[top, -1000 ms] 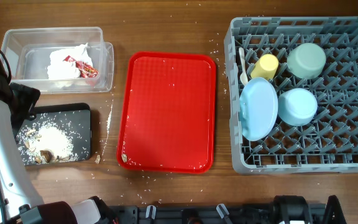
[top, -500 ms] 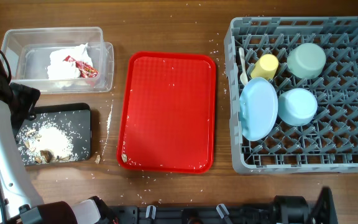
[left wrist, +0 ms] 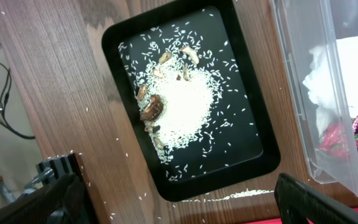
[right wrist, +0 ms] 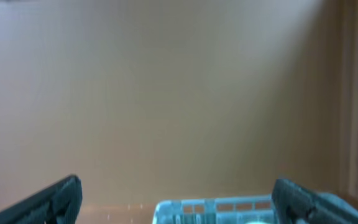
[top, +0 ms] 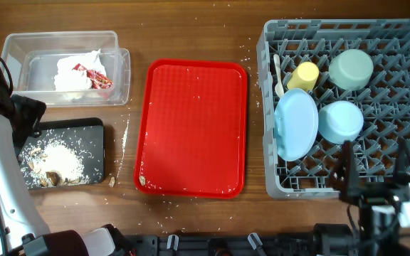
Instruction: Sort waste into correct bins and load items into the dishwasher rack
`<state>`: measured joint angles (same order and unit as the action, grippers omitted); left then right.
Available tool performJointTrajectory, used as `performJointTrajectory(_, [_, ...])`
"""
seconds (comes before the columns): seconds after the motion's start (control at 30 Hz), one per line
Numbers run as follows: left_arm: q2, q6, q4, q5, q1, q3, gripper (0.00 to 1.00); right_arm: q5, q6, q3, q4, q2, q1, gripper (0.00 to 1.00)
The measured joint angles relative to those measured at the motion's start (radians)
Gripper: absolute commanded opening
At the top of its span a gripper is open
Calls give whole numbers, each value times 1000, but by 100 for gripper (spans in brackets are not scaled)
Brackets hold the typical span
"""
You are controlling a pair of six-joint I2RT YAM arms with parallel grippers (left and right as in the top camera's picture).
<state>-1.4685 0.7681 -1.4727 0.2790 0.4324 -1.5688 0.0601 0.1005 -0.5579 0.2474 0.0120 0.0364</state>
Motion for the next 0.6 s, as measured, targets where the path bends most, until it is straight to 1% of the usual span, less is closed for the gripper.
performJointTrajectory(0.03, [0, 0, 0, 0, 0, 0, 100, 8, -1, 39, -58, 0, 0, 100])
performJointTrajectory(0.17, [0, 0, 0, 0, 0, 0, 100, 25, -8, 159, -196, 0, 0, 100])
performJointTrajectory(0.23, [0, 0, 0, 0, 0, 0, 100, 27, -11, 203, -265, 0, 0, 100])
performJointTrajectory(0.33, [0, 0, 0, 0, 0, 0, 100, 30, -16, 286, -417, 0, 0, 100])
performJointTrajectory(0.37, [0, 0, 0, 0, 0, 0, 100, 29, -19, 299, -434, 0, 0, 100])
performJointTrajectory(0.5, [0, 0, 0, 0, 0, 0, 100, 29, -31, 467, -673, 0, 0, 100])
performJointTrajectory(0.57, [0, 0, 0, 0, 0, 0, 100, 29, -35, 520, -739, 0, 0, 100])
performJointTrajectory(0.6, [0, 0, 0, 0, 0, 0, 100, 30, -35, 535, -746, 0, 0, 100])
